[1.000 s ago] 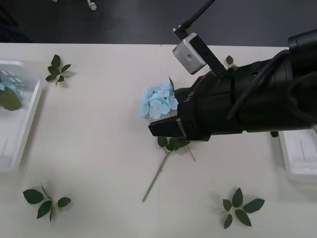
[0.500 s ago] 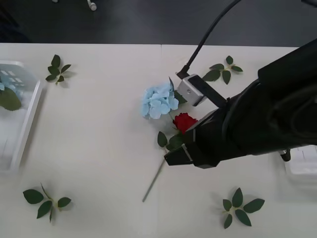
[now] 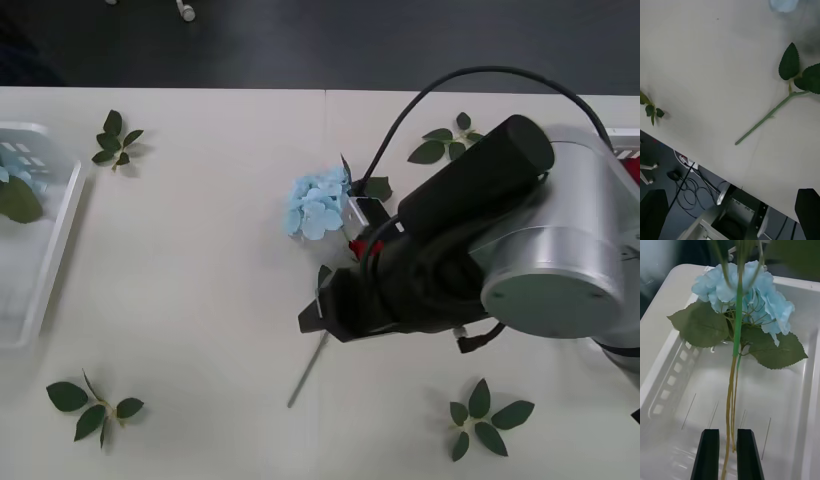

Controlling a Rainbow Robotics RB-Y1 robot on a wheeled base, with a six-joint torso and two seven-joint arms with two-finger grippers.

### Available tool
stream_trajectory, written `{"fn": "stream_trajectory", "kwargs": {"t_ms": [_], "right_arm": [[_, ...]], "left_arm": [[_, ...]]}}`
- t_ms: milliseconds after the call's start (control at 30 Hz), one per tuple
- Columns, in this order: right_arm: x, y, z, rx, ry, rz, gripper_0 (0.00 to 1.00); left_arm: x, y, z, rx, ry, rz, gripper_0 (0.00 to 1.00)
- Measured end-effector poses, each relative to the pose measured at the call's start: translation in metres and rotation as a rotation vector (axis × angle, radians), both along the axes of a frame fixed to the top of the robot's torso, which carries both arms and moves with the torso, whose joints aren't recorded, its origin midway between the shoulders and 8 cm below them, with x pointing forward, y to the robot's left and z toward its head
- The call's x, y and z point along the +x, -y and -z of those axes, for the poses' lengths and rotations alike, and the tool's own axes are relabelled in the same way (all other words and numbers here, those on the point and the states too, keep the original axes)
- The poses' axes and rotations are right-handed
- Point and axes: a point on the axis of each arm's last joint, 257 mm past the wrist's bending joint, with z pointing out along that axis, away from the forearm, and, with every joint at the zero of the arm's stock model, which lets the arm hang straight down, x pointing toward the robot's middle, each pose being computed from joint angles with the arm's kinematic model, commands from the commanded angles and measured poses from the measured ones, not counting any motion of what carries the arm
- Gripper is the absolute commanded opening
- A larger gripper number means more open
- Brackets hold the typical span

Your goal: Put the red flowers into the right box and the blue flowers into the left box

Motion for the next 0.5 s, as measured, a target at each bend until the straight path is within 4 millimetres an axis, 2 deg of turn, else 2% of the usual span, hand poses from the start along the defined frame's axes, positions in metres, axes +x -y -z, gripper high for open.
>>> {"fn": "stream_trajectory", "kwargs": {"t_ms": [33, 67, 167, 267, 500], "right_arm": [[0.003, -0.002, 0.004, 0.005, -0.010, 0.031, 1.00], [0.005, -0.005, 0.008, 0.010, -0.019, 0.059, 1.00], [0.015, -0.010, 0.021, 0.013, -0.032, 0.136, 1.00], [0.025, -0.011, 0.035, 0.013, -0.049, 0.243, 1.00], [0.044, -0.003, 0.076, -0.028, -0.069, 0.424, 1.00]], "left_arm": [[0.000, 0.000, 0.000, 0.000, 0.000, 0.000, 0.50], [0.000, 0.000, 0.000, 0.000, 0.000, 0.001, 0.62], [0.000, 0.001, 0.000, -0.004, 0.002, 0.002, 0.82], [0.004, 0.009, -0.001, -0.028, 0.015, 0.019, 0.93], [0.019, 0.047, -0.004, -0.144, 0.065, 0.106, 0.99]]}}
